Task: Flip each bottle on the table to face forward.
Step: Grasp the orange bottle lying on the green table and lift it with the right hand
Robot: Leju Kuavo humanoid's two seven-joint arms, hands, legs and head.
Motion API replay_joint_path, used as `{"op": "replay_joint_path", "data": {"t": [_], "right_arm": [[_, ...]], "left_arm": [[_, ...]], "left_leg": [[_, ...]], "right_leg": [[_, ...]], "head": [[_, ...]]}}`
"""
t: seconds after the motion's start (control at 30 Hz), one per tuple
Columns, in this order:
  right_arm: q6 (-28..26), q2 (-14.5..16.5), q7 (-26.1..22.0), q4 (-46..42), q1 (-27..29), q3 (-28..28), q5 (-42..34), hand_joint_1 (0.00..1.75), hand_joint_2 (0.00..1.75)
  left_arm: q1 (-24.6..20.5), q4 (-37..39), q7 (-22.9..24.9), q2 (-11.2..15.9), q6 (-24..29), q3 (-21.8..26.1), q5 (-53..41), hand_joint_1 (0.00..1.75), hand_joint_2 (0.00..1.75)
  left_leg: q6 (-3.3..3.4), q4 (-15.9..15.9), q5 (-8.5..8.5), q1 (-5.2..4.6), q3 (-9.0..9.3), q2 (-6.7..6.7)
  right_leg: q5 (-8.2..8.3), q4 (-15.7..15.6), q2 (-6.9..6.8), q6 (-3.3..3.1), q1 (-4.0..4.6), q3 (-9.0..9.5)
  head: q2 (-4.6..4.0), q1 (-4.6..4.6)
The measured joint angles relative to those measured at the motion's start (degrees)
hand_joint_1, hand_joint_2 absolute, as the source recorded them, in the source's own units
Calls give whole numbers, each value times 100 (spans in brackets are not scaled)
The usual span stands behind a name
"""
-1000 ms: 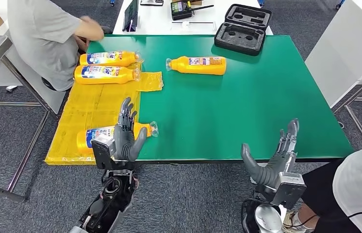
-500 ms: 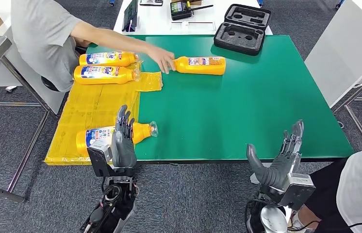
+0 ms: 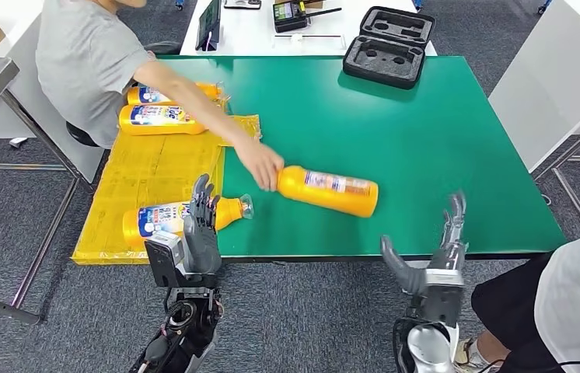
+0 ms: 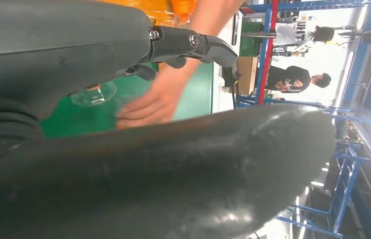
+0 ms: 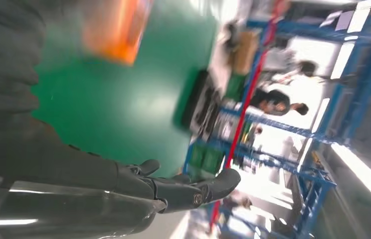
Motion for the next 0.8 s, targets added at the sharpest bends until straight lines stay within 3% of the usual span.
{"op": "replay_joint_path", "data": {"t": [0.17, 0.33, 0.8], "right_arm": [[-807, -88, 67, 699, -205, -3, 1591, 0, 175], [-947, -216, 478, 1180, -431, -137, 2976, 0, 175], [-729, -695, 752, 2631, -1544, -473, 3942, 0, 175]], "left_arm": [[-81, 62, 1, -19, 16, 2, -3, 0, 0], [-133, 115, 1, -46, 15, 1, -30, 0, 0], [-188, 163, 0, -60, -229, -77, -43, 0, 0]], "left_leg": [[0, 0, 0, 0, 0, 1], [0, 0, 1, -1, 0, 0], [1, 1, 1, -2, 0, 3]], "right_leg": [[0, 0, 1, 0, 0, 0], [1, 0, 1, 0, -1, 0], [4, 0, 2, 2, -1, 0]], "head": [[0, 2], [0, 1], [0, 1]]}}
